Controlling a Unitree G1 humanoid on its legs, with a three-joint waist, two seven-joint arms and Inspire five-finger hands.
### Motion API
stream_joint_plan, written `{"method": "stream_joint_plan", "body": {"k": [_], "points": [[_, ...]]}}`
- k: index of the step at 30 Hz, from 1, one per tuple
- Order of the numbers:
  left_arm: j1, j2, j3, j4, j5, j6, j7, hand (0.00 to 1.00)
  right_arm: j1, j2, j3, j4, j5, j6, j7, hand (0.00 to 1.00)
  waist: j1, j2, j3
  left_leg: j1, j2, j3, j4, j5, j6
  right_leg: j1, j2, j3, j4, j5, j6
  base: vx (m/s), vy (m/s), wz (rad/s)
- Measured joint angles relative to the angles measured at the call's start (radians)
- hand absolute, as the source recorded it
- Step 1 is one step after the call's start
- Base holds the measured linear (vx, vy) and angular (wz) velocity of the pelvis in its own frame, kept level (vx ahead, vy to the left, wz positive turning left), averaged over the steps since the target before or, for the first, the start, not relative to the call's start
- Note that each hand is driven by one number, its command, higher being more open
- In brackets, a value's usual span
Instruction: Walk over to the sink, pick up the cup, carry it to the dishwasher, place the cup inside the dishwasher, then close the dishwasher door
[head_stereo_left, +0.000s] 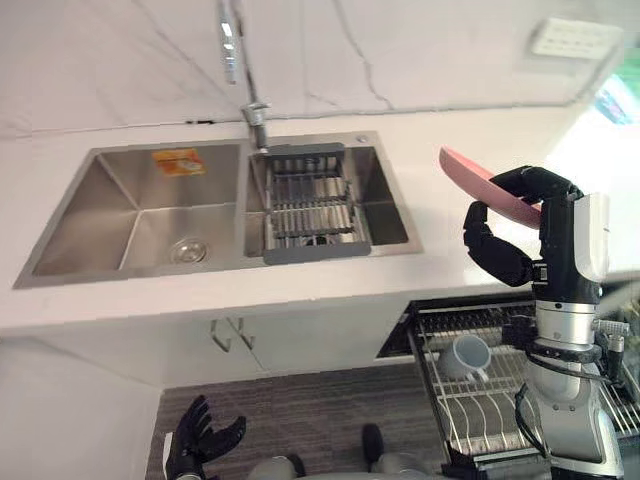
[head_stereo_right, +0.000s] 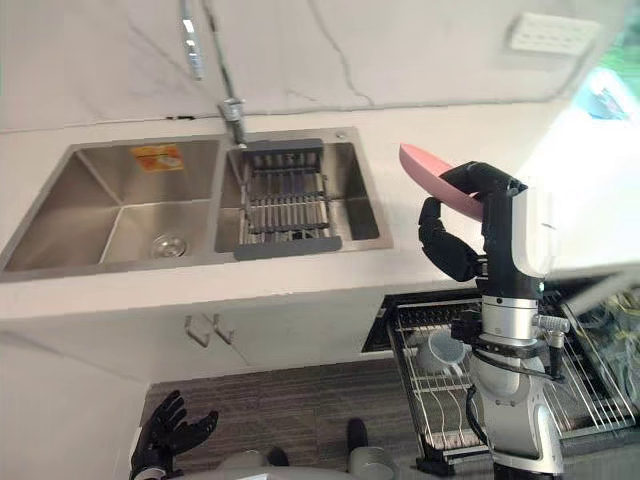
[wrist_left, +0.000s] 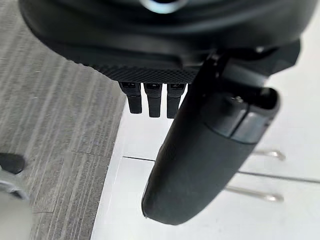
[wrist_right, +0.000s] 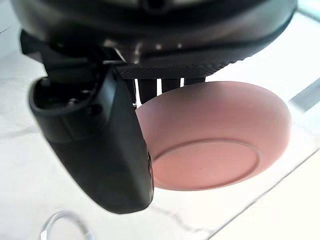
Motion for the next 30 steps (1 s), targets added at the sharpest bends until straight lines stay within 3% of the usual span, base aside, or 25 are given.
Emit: {"method": "stream_joint_plan", "body": {"k": [1, 3, 5, 7, 8, 11, 16, 22, 30], "points": [[-0.003, 0.000, 0.005, 0.002, -0.008, 0.000, 0.002, 0.90, 0.011, 0.021, 0.000, 0.000, -0.008, -0.001, 0.000, 0.30, 0.001, 0.005, -0.003, -0.001, 0.019, 0.037, 0.001, -0.004, 0.010, -0.021, -0.015, -0.062, 0.044, -0.021, -0.024, -0.07, 0.067, -1.02], [-0.024, 0.003, 0.019, 0.027, -0.018, 0.000, 0.017, 0.90, 0.032, 0.039, 0.001, 0.000, -0.039, -0.010, -0.008, 0.30, 0.000, -0.002, -0.009, 0.004, 0.035, 0.116, -0.002, -0.007, 0.015, -0.126, -0.075, -0.204, 0.318, -0.095, -0.040, -0.12, 0.082, -1.02], [-0.039, 0.003, 0.021, 0.060, -0.035, 0.000, 0.018, 0.90, 0.055, 0.040, 0.000, 0.004, -0.047, -0.011, -0.035, 0.30, -0.003, 0.002, -0.013, 0.017, 0.042, 0.153, -0.010, -0.013, 0.019, -0.123, -0.092, -0.250, 0.453, -0.156, -0.037, -0.07, 0.019, -0.70], [-0.040, 0.000, 0.020, 0.076, -0.038, 0.000, 0.019, 0.90, 0.068, 0.041, 0.000, 0.010, -0.047, -0.011, -0.067, 0.30, -0.003, -0.014, -0.031, 0.018, 0.046, 0.186, -0.008, -0.017, 0.002, -0.081, -0.096, -0.289, 0.449, -0.222, -0.031, 0.00, -0.054, -0.63], [-0.038, 0.001, 0.021, 0.082, -0.038, 0.001, 0.019, 0.90, 0.068, 0.040, -0.001, 0.029, -0.047, -0.012, -0.087, 0.30, -0.007, -0.026, -0.036, 0.008, 0.046, 0.195, 0.011, -0.023, -0.013, -0.033, -0.088, -0.299, 0.334, -0.246, -0.007, 0.04, -0.110, -0.36], [-0.031, -0.006, 0.024, 0.095, -0.039, 0.012, 0.017, 0.90, 0.071, 0.037, -0.038, 0.155, -0.035, 0.012, -0.084, 0.30, -0.003, -0.002, -0.048, -0.006, 0.064, 0.034, 0.013, -0.010, -0.029, 0.029, -0.005, -0.279, 0.170, -0.153, -0.025, 0.06, -0.113, -0.41], [-0.027, -0.011, 0.033, 0.106, -0.046, 0.018, 0.017, 0.90, 0.117, 0.051, -0.048, 0.193, -0.010, 0.031, -0.047, 0.30, -0.003, -0.001, -0.049, -0.002, 0.067, 0.038, -0.041, 0.013, -0.044, 0.045, 0.026, -0.254, 0.069, -0.096, -0.032, 0.05, -0.070, -0.21], [-0.032, -0.045, 0.032, 0.078, -0.054, 0.020, 0.014, 0.90, 0.106, 0.051, -0.047, 0.192, 0.028, 0.035, -0.037, 0.30, 0.010, 0.000, -0.034, -0.006, 0.053, 0.033, -0.076, 0.031, -0.034, 0.059, 0.022, -0.254, -0.003, -0.056, -0.026, 0.01, -0.004, -0.01], [-0.163, -0.031, -0.049, 0.069, -0.117, 0.018, 0.008, 0.90, -0.141, -0.010, -0.012, 0.312, 0.138, 0.116, -0.030, 0.30, 0.041, -0.005, 0.113, -0.153, 0.038, 0.006, -0.054, 0.071, -0.017, -0.109, -0.009, -0.273, 0.084, -0.055, -0.029, -0.09, -0.001, 0.10]]}}
